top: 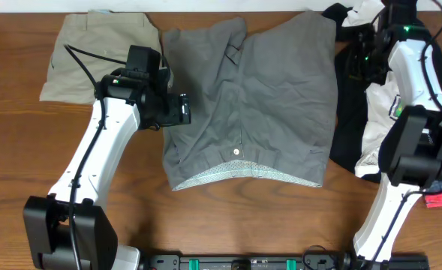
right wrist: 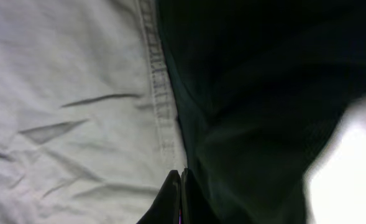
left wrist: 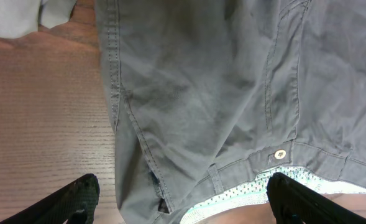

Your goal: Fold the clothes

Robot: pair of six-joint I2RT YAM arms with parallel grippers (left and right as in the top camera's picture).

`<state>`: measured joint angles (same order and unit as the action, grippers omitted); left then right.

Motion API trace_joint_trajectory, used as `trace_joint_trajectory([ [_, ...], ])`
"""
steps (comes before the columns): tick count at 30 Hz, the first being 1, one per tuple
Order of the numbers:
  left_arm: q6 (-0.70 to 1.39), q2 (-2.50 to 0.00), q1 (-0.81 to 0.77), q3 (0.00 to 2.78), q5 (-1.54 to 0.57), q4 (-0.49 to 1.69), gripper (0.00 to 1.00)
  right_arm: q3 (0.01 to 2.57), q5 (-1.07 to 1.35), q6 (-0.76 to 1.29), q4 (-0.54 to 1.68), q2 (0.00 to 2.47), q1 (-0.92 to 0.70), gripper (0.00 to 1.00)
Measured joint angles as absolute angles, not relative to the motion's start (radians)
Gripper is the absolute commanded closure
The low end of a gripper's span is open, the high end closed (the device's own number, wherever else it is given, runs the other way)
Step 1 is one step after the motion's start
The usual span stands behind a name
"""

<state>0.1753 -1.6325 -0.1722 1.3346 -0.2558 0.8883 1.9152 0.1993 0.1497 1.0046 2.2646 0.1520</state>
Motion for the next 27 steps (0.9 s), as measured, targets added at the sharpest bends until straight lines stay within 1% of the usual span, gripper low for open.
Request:
trace_joint_trajectory([
  [6, 0.175, -1.633, -0.172, 1.335, -0.256, 0.887, 0.12, 1.846, 0.266, 0.144, 0.933, 2.346, 0.154, 0.99],
  [17, 0.175, -1.633, -0.172, 1.335, -0.256, 0.883, 0.12, 1.835, 0.308, 0.117, 0.907, 2.346, 0.201, 0.99],
  [18, 0.175, -1.633, -0.172, 1.335, -0.256, 0.881, 0.12, 1.835, 0.309, 0.113, 0.908, 2.346, 0.207, 0.98],
  [21, 0.175, -1.633, -0.172, 1.335, -0.256, 0.881, 0.12, 1.835, 0.316, 0.081, 0.907, 2.346, 0.234, 0.89],
  [22, 0.175, -1.633, -0.172, 1.335, -0.256, 0.881, 0.12, 1.835, 0.319, 0.055, 0.907, 2.346, 0.247, 0.87],
  [27, 0.175, -1.633, -0.172, 1.335, -0.256, 0.867, 0.12, 1.834, 0.326, -0.018, 0.89, 2.346, 0.297, 0.87],
])
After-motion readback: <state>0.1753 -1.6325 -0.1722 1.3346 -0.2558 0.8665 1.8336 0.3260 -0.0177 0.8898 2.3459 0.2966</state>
